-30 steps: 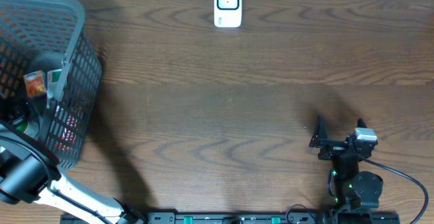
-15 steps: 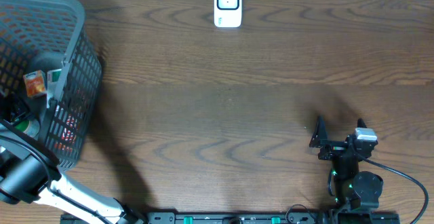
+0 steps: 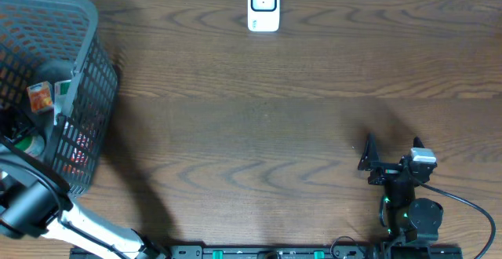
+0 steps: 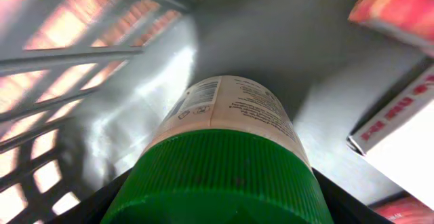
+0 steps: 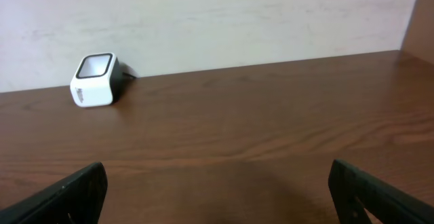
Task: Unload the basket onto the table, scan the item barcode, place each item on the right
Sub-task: 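Grasp the green-capped bottle with the left gripper and lift it, then carry the bottle to the table center and set it down, then reach the left gripper into the basket and grasp the white Panadol box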
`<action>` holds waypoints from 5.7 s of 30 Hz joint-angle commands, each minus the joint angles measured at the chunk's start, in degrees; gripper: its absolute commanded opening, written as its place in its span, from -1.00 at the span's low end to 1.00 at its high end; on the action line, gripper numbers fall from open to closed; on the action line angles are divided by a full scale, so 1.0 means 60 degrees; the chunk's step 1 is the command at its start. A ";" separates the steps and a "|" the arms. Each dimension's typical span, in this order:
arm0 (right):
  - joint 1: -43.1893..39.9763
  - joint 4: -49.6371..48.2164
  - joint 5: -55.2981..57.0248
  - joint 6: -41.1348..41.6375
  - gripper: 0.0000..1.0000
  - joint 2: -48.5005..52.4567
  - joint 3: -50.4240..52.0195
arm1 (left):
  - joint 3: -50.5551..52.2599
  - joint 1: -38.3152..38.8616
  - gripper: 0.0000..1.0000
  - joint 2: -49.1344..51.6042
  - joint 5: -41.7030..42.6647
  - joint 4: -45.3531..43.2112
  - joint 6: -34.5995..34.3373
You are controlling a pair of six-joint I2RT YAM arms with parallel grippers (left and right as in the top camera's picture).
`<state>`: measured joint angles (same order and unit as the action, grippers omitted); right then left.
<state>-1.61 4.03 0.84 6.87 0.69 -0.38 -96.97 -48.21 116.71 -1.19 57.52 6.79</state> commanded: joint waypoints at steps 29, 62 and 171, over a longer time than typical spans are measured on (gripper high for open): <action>0.0087 0.0044 -0.0047 -0.0124 0.98 -0.0066 0.0015 | -0.0106 0.3894 0.36 -0.7839 0.7140 -0.0135 -0.4579; 0.0087 0.0044 -0.0047 -0.0124 0.99 -0.0066 0.0015 | 0.3457 1.1402 0.36 -0.2124 0.1005 -0.1942 -0.3661; 0.0087 0.0044 -0.0047 -0.0124 0.99 -0.0066 0.0015 | -0.0787 0.2208 0.02 0.2259 0.1228 0.0040 0.1421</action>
<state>-1.61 4.05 0.82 6.87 0.67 -0.38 -101.82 -34.94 127.42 4.82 56.84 15.29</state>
